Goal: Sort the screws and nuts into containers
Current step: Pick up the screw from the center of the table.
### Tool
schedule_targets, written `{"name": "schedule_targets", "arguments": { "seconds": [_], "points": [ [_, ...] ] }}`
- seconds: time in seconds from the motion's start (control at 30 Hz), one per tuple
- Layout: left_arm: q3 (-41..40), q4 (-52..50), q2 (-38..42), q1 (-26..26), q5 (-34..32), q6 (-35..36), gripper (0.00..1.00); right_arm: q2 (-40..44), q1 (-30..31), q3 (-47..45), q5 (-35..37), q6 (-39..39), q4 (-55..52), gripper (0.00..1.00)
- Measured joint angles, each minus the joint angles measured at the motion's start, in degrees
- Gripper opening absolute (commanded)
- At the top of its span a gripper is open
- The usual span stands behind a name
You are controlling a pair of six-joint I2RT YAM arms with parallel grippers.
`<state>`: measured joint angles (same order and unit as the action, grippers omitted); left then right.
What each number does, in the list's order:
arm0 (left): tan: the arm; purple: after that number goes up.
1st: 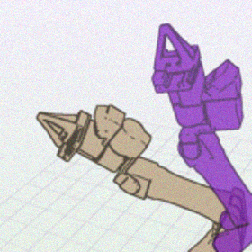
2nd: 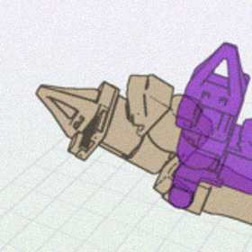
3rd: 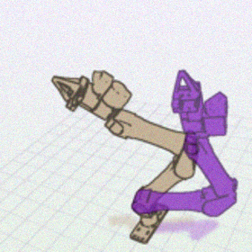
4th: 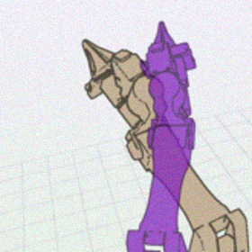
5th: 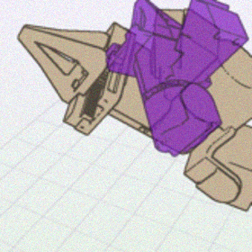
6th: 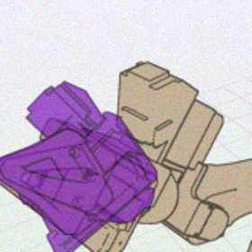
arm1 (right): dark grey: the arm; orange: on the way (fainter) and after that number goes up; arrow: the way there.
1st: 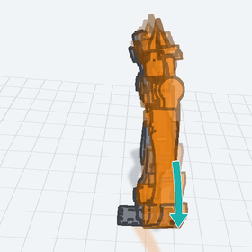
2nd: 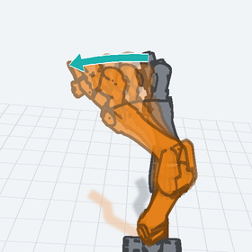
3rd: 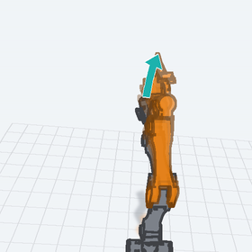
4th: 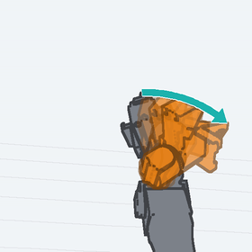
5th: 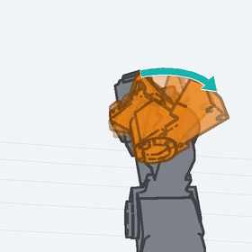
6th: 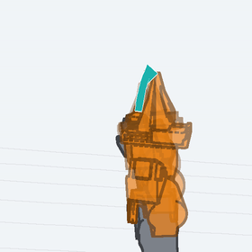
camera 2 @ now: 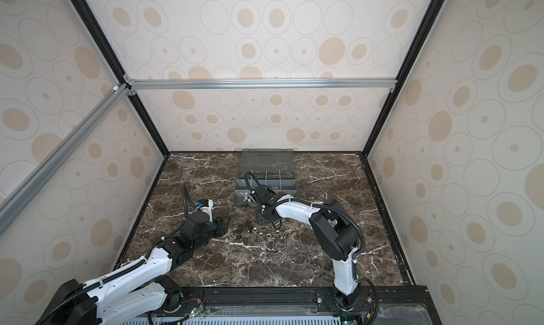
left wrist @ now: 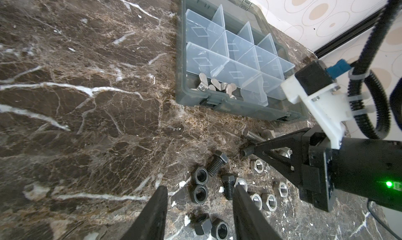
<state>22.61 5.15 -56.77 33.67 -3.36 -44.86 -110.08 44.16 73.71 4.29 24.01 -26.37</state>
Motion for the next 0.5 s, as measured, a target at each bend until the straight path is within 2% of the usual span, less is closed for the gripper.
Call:
{"name": "schedule_targets", "arguments": {
  "seconds": [0.3, 0.5],
  "points": [
    [0.0, 0.0, 0.0, 0.0, 0.0, 0.0, 0.49, 2.9, -0.4, 1.7, 0.0, -1.0, -1.6, 0.06],
    [0.0, 0.1, 0.0, 0.0, 0.0, 0.0, 0.49, 6.5, -3.0, 5.3, 0.4, -2.7, -2.3, 0.06]
  ]
}}
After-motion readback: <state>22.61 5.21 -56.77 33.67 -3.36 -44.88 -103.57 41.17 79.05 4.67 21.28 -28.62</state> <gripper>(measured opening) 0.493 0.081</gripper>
